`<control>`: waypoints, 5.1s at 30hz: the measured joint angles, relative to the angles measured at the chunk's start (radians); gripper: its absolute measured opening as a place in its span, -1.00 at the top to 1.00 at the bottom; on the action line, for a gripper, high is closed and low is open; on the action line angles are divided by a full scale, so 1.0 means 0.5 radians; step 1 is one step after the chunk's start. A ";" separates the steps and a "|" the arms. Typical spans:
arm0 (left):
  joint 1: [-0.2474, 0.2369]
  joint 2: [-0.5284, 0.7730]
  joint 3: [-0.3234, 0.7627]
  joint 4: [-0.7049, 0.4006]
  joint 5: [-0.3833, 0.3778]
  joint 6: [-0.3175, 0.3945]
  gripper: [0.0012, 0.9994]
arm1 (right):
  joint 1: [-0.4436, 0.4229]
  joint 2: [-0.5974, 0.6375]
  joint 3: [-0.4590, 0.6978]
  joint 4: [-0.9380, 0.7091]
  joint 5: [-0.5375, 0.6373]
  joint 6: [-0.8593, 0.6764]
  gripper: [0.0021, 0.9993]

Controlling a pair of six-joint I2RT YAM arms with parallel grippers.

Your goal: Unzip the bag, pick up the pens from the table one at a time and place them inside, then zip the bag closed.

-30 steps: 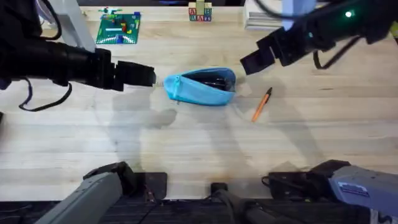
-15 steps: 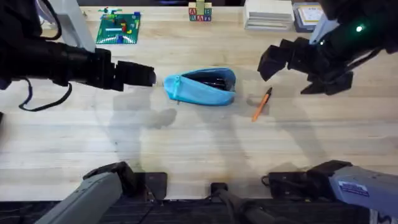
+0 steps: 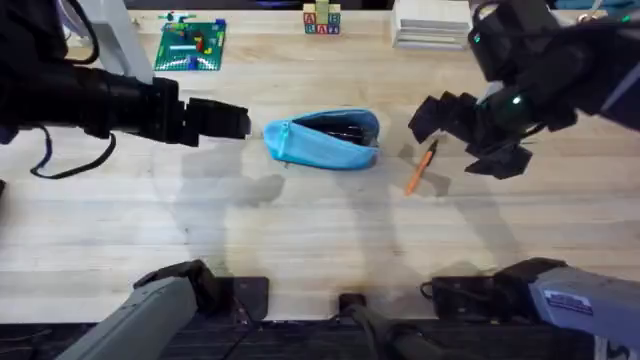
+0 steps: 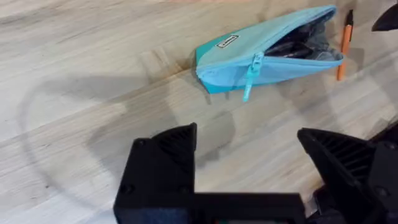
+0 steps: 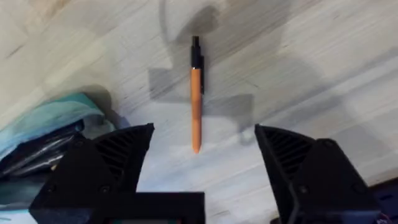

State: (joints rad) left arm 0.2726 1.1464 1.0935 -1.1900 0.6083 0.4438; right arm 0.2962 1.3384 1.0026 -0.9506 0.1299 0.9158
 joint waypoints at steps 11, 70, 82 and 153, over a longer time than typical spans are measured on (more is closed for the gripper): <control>0.000 0.000 0.000 0.001 0.000 0.000 -0.99 | -0.001 0.007 -0.347 0.361 -0.060 0.129 -0.99; 0.000 0.000 0.000 0.010 -0.001 0.000 -0.99 | -0.006 0.018 0.531 0.220 0.049 -1.640 0.94; 0.000 0.000 0.000 0.010 -0.001 0.000 -0.99 | -0.004 0.014 0.570 0.300 -0.872 -2.872 0.94; 0.000 0.000 0.000 0.000 -0.001 0.000 -0.99 | 0.204 0.861 0.609 0.441 -1.608 -3.625 -1.00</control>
State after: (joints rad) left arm 0.2726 1.1461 1.0935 -1.1898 0.6079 0.4437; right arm 0.3981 1.7691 1.3069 -0.7303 -0.6740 -0.8967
